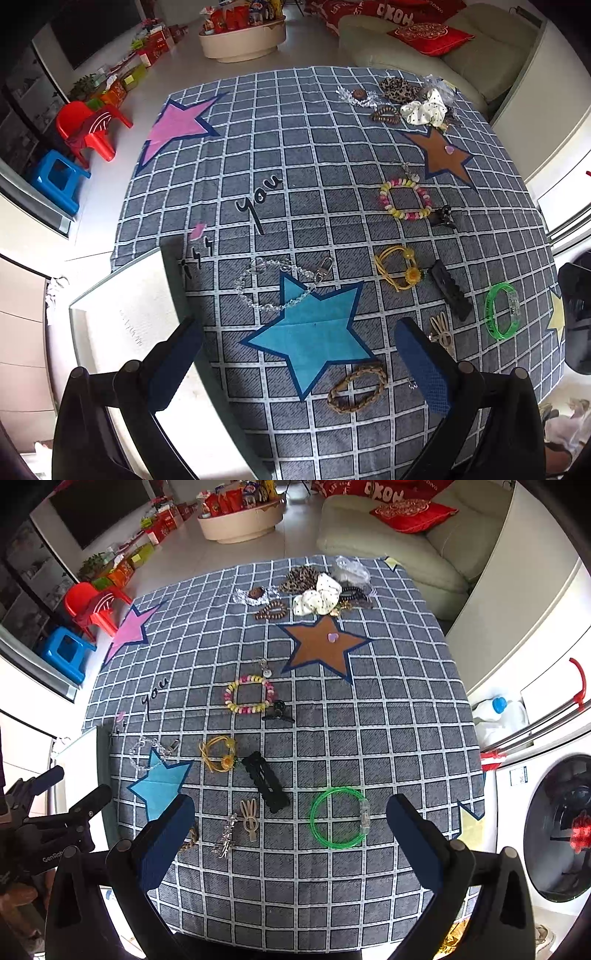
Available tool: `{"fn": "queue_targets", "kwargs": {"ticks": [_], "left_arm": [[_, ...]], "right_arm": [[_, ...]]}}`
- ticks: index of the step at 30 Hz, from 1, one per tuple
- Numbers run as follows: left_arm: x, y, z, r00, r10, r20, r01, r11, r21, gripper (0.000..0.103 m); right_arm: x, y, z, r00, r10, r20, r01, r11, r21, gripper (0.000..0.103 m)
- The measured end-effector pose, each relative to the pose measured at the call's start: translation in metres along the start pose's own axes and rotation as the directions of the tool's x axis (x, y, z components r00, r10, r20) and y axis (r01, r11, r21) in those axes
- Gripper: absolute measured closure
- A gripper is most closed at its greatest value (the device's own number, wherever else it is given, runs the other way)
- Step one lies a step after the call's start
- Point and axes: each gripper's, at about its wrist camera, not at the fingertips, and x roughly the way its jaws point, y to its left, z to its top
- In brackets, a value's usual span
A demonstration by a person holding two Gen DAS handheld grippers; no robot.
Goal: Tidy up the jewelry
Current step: 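Grasp the clear bead bracelet with the left gripper while the right grasps the black hair clip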
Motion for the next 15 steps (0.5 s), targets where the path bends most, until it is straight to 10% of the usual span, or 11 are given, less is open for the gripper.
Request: {"fn": "queue_targets", "kwargs": {"ticks": [15], "left_arm": [[0.113, 0.027, 0.019, 0.978, 0.104, -0.183, -0.125, 0.986, -0.109, 0.005]], "right_arm": [[0.132, -0.001, 0.060, 0.992, 0.032, -0.122, -0.034, 0.999, -0.011, 0.006]]}}
